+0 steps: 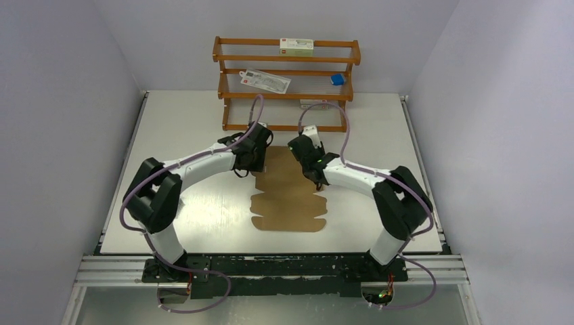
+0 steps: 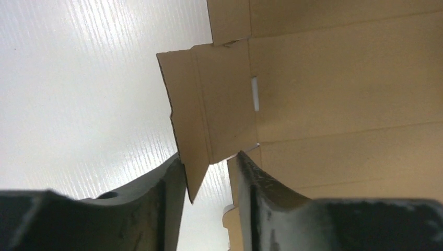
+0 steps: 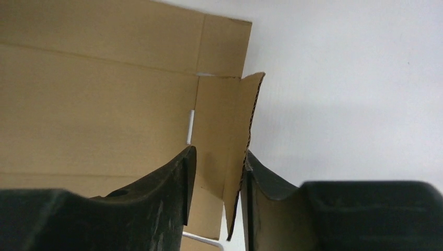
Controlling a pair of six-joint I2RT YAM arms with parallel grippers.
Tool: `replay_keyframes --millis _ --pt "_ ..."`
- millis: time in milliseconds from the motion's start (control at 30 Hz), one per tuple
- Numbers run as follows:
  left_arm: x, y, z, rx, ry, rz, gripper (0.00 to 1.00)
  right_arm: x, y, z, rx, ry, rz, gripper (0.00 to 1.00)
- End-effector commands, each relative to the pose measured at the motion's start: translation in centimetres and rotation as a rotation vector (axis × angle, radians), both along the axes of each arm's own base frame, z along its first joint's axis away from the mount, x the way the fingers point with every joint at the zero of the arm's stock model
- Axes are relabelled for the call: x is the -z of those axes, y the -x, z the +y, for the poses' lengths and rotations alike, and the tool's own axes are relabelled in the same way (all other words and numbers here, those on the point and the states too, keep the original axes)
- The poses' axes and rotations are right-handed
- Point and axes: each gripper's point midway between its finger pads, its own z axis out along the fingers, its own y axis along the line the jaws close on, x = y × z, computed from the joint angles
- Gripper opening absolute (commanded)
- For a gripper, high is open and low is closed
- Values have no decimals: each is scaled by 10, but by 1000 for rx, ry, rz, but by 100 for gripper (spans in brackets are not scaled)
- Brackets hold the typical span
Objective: Fold the paper box
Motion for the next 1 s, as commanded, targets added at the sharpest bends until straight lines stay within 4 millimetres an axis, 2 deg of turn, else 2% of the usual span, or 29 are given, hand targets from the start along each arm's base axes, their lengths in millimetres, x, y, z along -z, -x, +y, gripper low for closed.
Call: replay_keyframes --millis 0,167,367,533,600,700,767,867,967 --pt "-25 -5 1 1 106 -52 48 -22 -6 5 -22 -173 -34 43" --pt "-25 -2 20 -19 223 -13 66 -29 -6 -9 -31 -308 -10 61" --pt "-50 5 36 -2 365 -22 75 -47 4 -17 -92 -455 -16 76" --pt "-56 12 40 19 444 -14 81 -52 9 -18 -124 -531 -20 84" --pt "-58 7 42 26 488 -5 82 -54 5 -15 -143 -582 -20 85" --pt "-63 -7 53 25 470 15 83 -59 -3 -9 -172 -615 -14 88" --pt "-65 -16 53 41 474 22 83 -67 -13 -3 -207 -624 -29 90" --pt "-65 -29 51 68 462 43 83 -74 -27 10 -323 -614 -32 95" --pt "-57 -38 52 84 434 72 83 -67 -43 25 -456 -561 29 96"
